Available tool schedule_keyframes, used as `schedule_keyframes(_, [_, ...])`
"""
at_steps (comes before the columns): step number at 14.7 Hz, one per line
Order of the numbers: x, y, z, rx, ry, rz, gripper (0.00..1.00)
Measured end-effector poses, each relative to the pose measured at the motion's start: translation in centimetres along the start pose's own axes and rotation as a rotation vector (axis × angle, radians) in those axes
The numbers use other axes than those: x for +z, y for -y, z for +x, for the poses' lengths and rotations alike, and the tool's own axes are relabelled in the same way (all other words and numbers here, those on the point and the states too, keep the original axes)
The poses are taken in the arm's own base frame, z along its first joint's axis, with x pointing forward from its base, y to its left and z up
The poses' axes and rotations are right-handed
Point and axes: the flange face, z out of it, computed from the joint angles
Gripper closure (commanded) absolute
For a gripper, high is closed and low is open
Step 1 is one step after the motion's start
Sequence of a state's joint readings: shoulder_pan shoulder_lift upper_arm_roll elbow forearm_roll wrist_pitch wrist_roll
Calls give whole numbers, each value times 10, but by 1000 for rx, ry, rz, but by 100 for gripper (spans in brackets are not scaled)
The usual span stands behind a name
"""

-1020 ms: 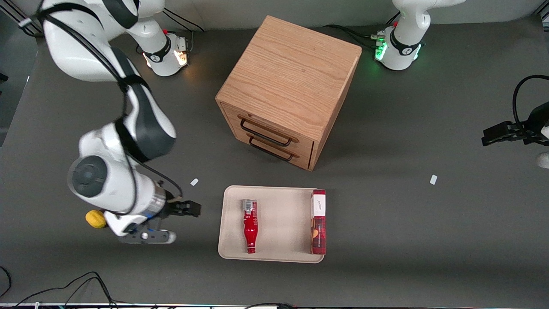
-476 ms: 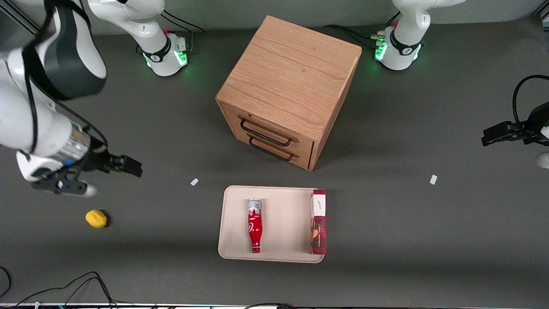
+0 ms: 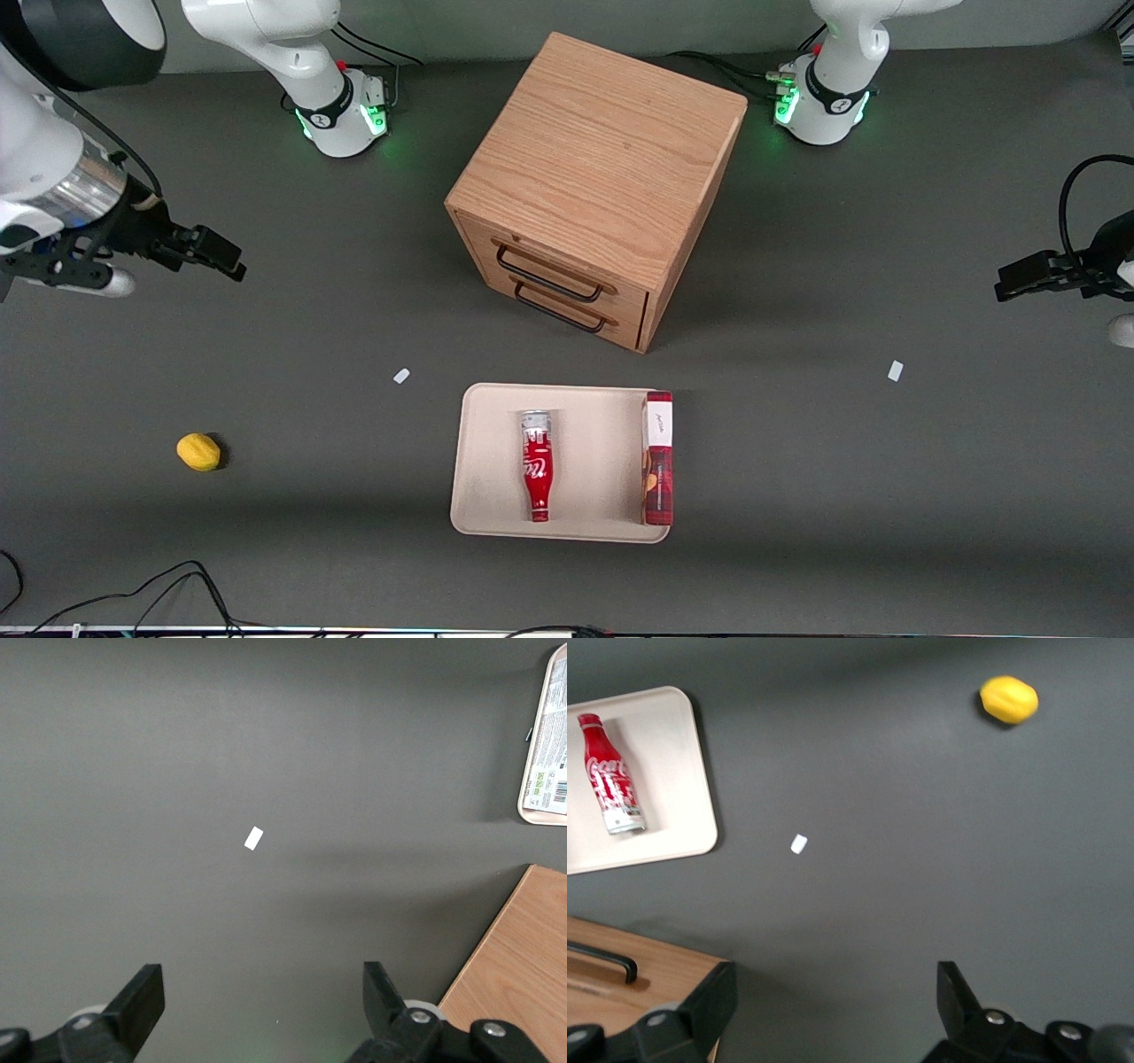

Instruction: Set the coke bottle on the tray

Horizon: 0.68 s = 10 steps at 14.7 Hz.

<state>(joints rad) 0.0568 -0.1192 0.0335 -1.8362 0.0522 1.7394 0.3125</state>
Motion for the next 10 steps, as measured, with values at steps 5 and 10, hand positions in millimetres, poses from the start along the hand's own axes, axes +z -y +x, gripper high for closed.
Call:
schedule_keyframes(5, [-13,-11,-5,8,-2,-5,0])
schedule_keyframes(10, [-17,-8,-7,-42,-3,-54,0])
